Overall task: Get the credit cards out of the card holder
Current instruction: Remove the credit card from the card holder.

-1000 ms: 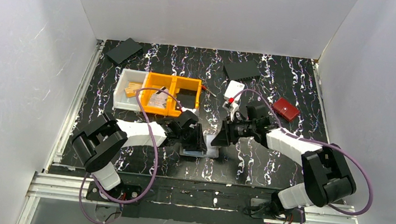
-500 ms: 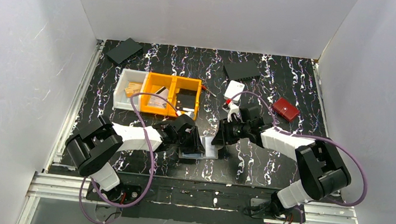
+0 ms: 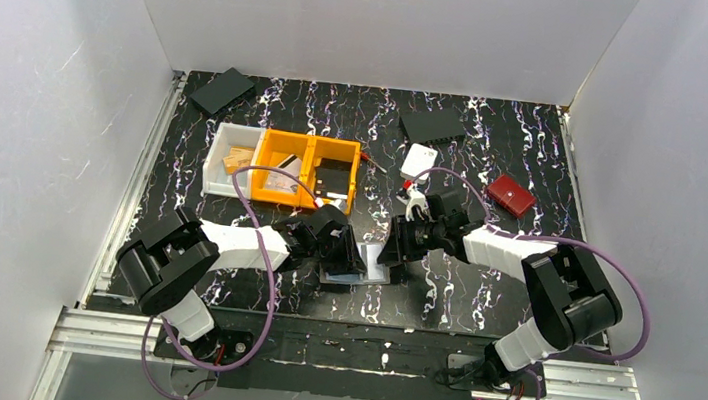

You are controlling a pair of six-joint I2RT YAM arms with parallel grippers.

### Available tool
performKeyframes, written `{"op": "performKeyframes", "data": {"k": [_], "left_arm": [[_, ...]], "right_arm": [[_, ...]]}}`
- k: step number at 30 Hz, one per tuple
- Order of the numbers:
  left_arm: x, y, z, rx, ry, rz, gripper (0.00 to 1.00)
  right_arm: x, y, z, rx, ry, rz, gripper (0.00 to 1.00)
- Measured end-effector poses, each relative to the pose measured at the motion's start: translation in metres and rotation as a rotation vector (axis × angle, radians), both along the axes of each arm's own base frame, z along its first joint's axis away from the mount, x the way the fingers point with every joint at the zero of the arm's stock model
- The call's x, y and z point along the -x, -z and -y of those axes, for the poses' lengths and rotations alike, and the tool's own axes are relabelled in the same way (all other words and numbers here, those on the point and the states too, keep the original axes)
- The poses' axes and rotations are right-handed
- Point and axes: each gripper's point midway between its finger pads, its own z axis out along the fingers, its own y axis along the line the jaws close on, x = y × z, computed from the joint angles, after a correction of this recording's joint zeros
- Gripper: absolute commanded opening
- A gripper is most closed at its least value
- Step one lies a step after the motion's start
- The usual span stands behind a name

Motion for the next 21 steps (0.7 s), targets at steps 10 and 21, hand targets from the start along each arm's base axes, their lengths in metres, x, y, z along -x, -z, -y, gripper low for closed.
{"op": "performKeyframes", "data": {"k": [10,21], "left_arm": [[0.0007,0.0014,-0.0004,0.005,-0.003,0.000,0.24],[0.0009,0.0001,0.0012,0.016,0.000,-0.001,0.27]], "right_arm": [[0.0030,-0.0008,-0.0018,-0.012,0.001,-0.026,0.41],[0.0037,0.0018,-0.0017,-0.009,0.013,-0.047,0.42]]}}
